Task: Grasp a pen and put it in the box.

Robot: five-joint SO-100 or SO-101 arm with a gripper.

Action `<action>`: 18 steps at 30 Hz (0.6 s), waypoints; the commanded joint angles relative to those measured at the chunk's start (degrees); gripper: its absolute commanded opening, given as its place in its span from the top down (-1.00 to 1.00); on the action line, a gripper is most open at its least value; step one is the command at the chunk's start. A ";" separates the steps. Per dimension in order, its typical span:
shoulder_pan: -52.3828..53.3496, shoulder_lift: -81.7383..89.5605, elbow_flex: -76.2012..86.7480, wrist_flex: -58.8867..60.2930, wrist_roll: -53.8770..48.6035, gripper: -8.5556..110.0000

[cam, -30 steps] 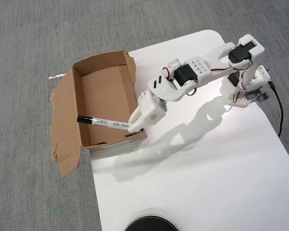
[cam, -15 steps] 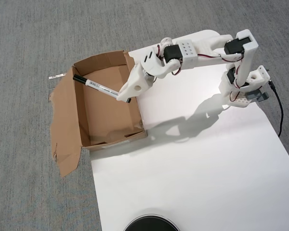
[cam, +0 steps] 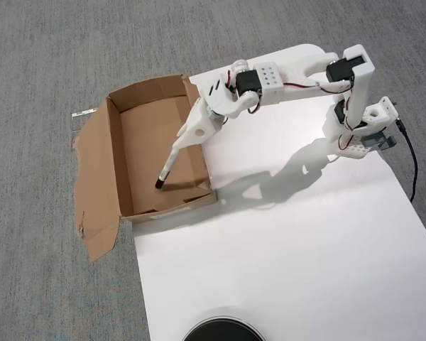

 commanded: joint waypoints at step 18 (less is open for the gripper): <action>-1.19 1.67 -0.48 0.09 -0.75 0.55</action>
